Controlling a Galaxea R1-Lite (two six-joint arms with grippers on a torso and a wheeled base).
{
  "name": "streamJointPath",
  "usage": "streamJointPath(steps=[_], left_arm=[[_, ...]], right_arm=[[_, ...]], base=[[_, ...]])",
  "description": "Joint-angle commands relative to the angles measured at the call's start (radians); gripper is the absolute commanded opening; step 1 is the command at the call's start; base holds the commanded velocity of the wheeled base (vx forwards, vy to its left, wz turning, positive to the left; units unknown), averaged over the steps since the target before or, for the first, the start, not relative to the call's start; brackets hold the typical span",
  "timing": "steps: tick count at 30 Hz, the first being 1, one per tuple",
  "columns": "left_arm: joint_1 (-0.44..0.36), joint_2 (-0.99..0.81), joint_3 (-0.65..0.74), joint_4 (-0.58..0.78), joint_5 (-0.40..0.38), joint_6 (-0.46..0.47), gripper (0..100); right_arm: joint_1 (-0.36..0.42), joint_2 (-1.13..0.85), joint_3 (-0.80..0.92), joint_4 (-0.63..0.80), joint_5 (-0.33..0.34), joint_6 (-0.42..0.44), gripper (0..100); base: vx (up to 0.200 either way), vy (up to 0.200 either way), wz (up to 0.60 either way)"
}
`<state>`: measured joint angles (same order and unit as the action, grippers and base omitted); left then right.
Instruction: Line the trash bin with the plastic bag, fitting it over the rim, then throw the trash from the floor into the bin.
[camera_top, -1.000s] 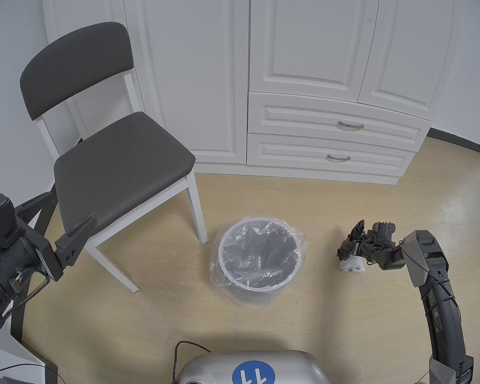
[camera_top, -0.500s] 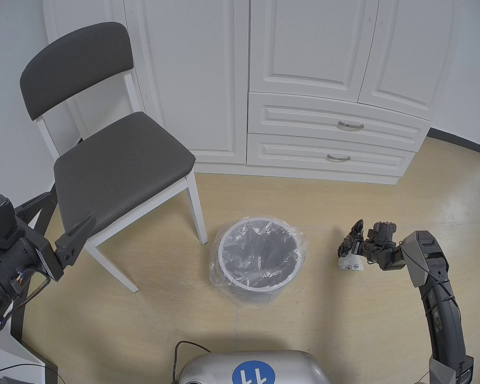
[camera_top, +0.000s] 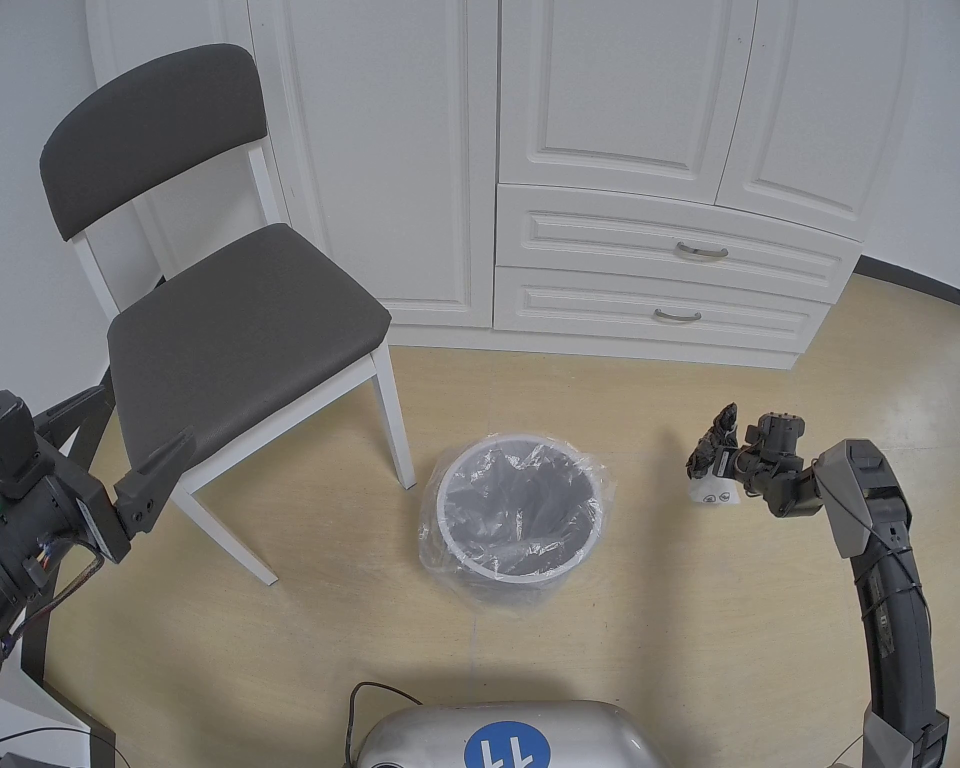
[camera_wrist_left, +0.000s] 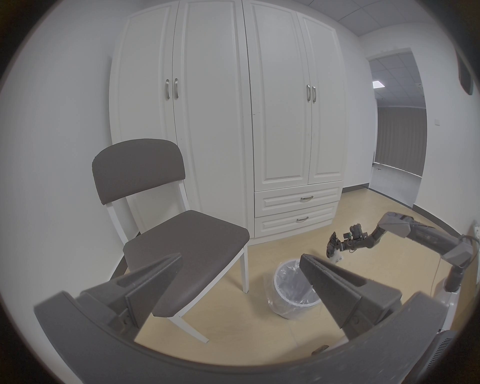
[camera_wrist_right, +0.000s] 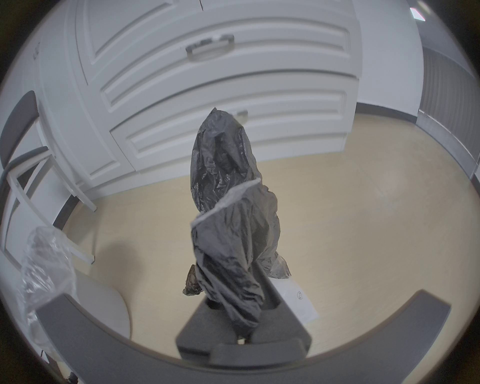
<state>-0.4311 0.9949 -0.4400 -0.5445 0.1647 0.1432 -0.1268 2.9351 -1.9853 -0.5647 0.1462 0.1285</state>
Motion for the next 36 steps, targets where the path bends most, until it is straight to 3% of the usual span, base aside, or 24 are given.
streamJointPath(steps=[1,3,10,18,25,36], left_arm=[[0.0,0.008,0.0,0.0,-0.001,-0.002,100],[0.0,0.01,0.0,0.0,0.001,-0.001,100],[0.003,0.005,0.003,0.0,0.001,-0.011,100],[0.005,0.004,0.0,0.0,0.001,-0.007,100],[0.018,-0.01,-0.006,0.0,0.001,-0.008,100],[0.02,-0.015,-0.003,-0.052,0.001,-0.004,100]], right_arm=[[-0.014,-0.283,0.212,0.088,-0.016,-0.081,0],[-0.013,-0.33,0.244,0.132,-0.022,-0.102,0],[0.004,-0.564,0.339,0.351,-0.139,-0.138,0],[0.053,-0.818,0.494,0.45,-0.142,-0.142,0],[0.136,-1.1,0.603,0.632,-0.139,-0.132,0],[0.277,-1.466,0.853,0.632,-0.135,-0.141,0]], base=[[0.0,0.0,0.0],[0.0,0.0,0.0],[0.0,0.0,0.0],[0.0,0.0,0.0],[0.0,0.0,0.0],[0.0,0.0,0.0]])
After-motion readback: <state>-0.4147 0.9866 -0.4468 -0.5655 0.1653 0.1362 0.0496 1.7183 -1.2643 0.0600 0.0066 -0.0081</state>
